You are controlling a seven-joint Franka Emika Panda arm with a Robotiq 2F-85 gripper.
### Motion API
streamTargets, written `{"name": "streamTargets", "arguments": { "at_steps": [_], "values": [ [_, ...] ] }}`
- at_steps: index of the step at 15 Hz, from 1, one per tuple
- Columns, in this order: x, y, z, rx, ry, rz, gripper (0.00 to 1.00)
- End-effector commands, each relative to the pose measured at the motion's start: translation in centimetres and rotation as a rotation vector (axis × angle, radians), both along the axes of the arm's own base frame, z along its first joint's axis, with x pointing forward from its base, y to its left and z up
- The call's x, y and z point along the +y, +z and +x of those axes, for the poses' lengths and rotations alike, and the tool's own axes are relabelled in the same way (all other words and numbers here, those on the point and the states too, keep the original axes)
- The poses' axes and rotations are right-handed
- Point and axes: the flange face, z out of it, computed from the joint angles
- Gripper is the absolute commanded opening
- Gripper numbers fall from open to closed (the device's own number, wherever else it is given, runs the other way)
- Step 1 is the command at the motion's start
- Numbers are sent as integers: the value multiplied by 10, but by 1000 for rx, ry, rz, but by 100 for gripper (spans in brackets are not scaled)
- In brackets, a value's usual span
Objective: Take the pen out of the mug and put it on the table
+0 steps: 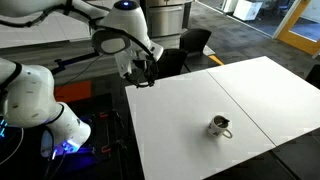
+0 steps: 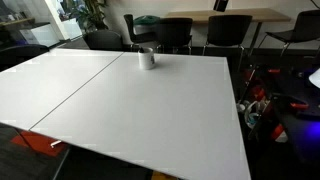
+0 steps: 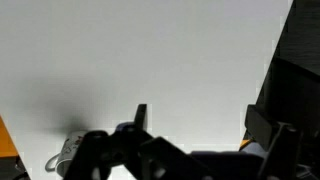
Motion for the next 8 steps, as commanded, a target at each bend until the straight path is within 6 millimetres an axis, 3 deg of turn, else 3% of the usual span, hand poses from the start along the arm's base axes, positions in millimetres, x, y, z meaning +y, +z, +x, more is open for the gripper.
{"name": "streamTargets", "arguments": {
  "at_steps": [1, 8],
  "values": [
    [0, 1, 0, 1, 0, 0, 100],
    [-1, 1, 0, -20, 10, -2, 100]
  ]
}}
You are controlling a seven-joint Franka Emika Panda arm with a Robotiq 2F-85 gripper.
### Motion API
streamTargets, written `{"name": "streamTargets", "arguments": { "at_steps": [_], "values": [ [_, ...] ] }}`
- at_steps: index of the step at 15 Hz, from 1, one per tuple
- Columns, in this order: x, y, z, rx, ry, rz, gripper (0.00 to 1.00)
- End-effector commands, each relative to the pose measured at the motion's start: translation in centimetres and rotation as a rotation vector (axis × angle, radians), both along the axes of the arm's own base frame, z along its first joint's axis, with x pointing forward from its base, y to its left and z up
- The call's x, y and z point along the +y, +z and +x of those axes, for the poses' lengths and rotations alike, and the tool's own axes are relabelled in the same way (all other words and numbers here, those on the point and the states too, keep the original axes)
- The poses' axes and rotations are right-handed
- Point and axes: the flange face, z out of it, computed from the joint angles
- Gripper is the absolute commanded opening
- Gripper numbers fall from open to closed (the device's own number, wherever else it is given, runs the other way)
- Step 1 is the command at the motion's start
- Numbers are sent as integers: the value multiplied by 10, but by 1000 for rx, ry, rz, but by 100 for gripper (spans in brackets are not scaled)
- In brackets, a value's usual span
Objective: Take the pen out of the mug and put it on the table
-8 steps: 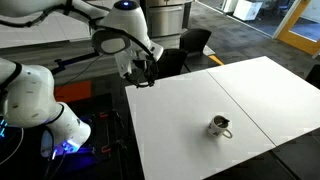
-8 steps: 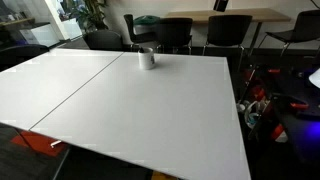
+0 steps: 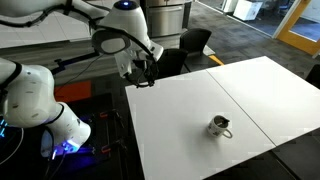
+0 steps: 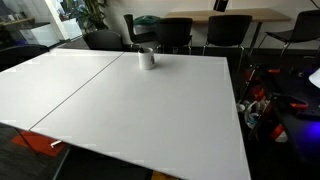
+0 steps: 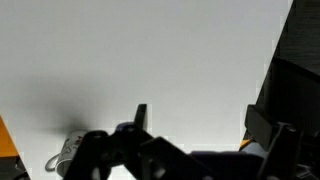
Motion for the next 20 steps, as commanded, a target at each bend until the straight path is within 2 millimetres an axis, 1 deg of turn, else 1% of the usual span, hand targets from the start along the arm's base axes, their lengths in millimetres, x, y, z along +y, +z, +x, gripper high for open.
{"name": "streamTargets", "arguments": {
  "at_steps": [1, 5, 9, 11, 13, 16, 20],
  "values": [
    [-1, 1, 1, -37, 15, -7, 100],
    [-7, 7, 13, -151, 1, -47, 100],
    [-24, 7, 32, -277, -75, -86, 100],
    [-39, 5, 44, -344, -122, -113, 100],
    [-57, -3, 56, -395, -194, -135, 100],
    [-87, -11, 73, -414, -261, -182, 100],
    [-122, -8, 99, -419, -310, -234, 100]
  ]
}}
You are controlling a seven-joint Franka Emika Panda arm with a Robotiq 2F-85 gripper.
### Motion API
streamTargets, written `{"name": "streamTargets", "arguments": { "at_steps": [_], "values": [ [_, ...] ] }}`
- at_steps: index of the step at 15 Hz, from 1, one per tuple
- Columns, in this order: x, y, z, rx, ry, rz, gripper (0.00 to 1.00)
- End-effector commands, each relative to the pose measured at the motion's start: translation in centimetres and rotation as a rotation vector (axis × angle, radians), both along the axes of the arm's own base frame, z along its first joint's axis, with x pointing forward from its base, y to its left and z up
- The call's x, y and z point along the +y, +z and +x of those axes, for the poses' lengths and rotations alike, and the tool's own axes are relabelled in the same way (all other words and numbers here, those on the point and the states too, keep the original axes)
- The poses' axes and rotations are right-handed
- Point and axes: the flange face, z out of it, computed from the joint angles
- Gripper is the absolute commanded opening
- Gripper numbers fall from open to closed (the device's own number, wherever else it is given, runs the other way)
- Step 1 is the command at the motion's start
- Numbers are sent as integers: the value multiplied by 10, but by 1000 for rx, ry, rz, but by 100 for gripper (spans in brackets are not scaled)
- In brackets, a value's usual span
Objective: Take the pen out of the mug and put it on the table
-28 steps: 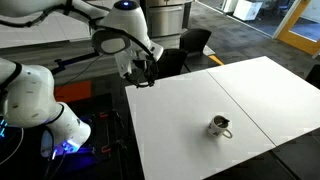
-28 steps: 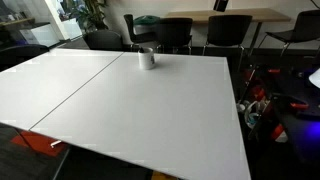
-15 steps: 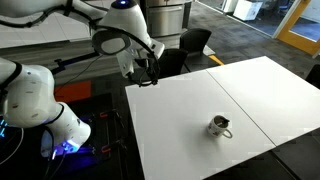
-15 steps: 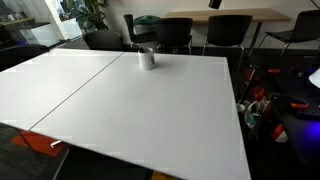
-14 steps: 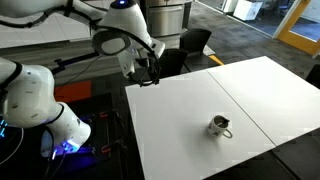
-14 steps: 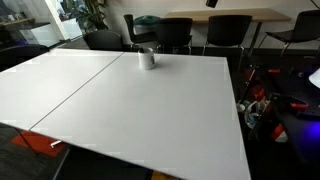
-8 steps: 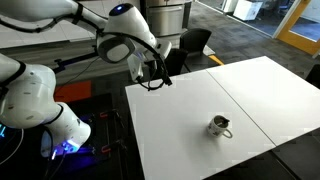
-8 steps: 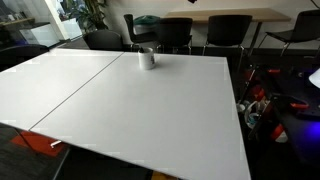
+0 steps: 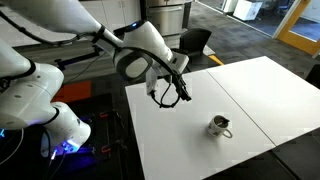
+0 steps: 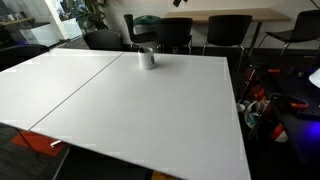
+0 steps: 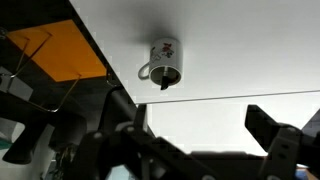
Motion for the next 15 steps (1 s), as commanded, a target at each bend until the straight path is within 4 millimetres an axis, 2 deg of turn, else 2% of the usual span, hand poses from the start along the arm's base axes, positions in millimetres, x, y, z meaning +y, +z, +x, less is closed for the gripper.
{"name": "streamTargets", "arguments": {
  "at_steps": [1, 5, 11, 15],
  "values": [
    [-23, 6, 32, -30, -37, -23, 100],
    [-37, 7, 60, -41, -43, -51, 100],
    [-39, -14, 95, -43, -19, -76, 100],
    [-38, -30, 112, -41, -11, -82, 100]
  ]
}}
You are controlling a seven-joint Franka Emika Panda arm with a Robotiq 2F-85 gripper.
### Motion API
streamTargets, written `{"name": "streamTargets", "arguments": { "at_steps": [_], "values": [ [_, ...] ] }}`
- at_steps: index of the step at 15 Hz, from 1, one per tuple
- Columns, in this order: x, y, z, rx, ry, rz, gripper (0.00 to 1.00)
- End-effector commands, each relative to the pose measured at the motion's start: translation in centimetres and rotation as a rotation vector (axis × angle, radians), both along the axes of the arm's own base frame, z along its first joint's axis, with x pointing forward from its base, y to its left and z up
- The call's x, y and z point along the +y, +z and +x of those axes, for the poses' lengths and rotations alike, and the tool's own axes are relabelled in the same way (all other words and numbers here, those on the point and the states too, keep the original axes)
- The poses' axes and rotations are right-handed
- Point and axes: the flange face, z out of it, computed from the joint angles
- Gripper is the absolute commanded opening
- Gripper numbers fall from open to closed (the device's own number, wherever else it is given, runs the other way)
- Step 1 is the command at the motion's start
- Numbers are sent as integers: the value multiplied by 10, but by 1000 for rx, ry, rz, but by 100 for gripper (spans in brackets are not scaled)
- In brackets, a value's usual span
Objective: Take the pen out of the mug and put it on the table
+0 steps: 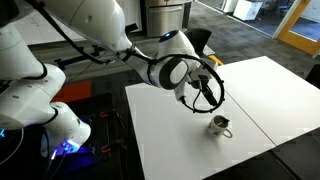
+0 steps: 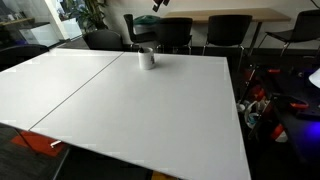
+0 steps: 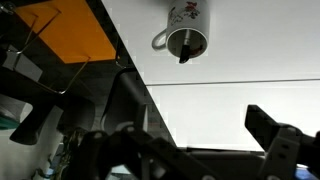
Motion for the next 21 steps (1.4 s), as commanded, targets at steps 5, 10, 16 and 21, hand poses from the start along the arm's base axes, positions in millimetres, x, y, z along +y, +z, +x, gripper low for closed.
{"name": "streamTargets", "arguments": {
  "at_steps": [5, 10, 16, 21],
  "values": [
    [0, -31, 34, 2, -17, 3, 100],
    [-6, -63, 44, 40, -55, 38, 100],
    [-22, -88, 59, 54, -84, 64, 100],
    [-47, -84, 66, 41, -143, 79, 100]
  ]
}}
